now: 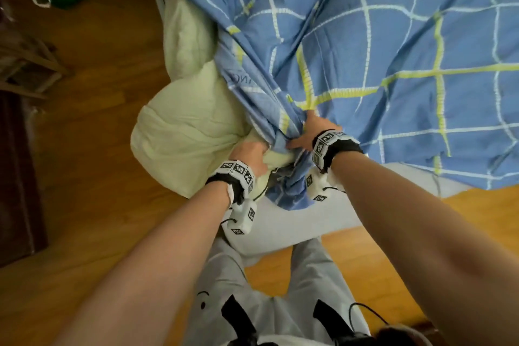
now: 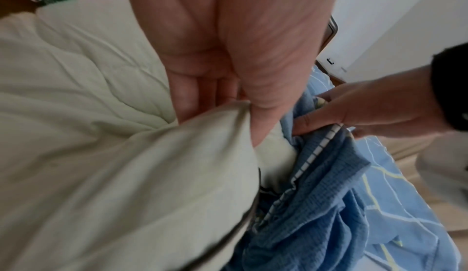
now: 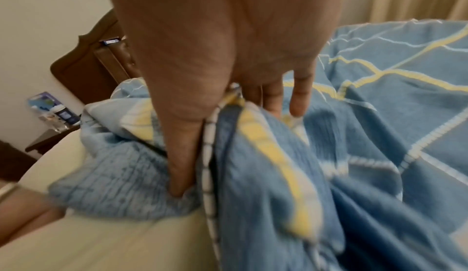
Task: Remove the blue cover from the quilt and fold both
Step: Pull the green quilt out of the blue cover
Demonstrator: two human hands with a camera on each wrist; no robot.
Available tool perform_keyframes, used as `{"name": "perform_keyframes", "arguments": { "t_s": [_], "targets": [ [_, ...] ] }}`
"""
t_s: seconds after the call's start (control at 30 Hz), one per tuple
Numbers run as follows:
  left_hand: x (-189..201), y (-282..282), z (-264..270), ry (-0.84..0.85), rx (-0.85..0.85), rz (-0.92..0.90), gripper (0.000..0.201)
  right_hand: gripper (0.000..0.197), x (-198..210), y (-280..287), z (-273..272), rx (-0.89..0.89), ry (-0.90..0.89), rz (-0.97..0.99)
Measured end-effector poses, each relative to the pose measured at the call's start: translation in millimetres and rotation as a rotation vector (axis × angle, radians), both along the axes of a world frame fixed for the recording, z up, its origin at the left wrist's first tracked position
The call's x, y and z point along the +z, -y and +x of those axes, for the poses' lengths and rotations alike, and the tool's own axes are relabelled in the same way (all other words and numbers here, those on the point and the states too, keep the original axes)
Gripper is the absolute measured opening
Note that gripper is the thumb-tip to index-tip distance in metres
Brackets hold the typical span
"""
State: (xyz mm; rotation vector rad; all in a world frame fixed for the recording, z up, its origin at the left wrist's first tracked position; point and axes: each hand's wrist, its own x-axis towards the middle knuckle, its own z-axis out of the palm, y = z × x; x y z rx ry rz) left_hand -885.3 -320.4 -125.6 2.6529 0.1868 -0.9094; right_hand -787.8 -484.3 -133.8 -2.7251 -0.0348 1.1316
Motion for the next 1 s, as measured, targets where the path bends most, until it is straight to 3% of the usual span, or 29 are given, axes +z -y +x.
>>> {"name": "perform_keyframes", "arguments": {
  "t_s": [0.1,0.17,0.37,0.5,0.6,0.67,0.73,0.87,1.0],
  "targets": [
    [2,-2,-3,-0.059,-0.013,-0.012,0.016,0.052,16,-6,2,0.063,-0.008,-0.053],
    [6,-2,-2,-0.107,0.014,-0.018,0.016,0.029,27,-3,-1,-0.015,0.102,-0.097],
    [27,-21,3,-0.184,0.061,0.064,0.007,0.027,62,87,25,-0.375,0.359,-0.149],
    [37,-5,17,-0.193,0.068,0.084,0.005,0.022,50,124,17,-0.467,0.438,-0.108],
    [40,10,26,-0.114,0.095,0.118,0.017,0.039,22,120,-10,-0.507,0.424,0.029],
    [43,16,32,-0.036,0.117,0.142,0.035,0.080,9,111,-25,-0.570,0.340,0.104],
    [48,13,41,0.031,0.109,0.175,0.041,0.113,3,98,-35,-0.594,0.231,0.141],
    [67,-8,65,0.035,0.086,0.271,0.024,0.127,-4,69,-40,-0.606,0.208,0.176],
    [84,-33,72,0.014,-0.039,0.378,0.021,0.131,2,34,-32,-0.705,0.168,0.276]
  ]
}}
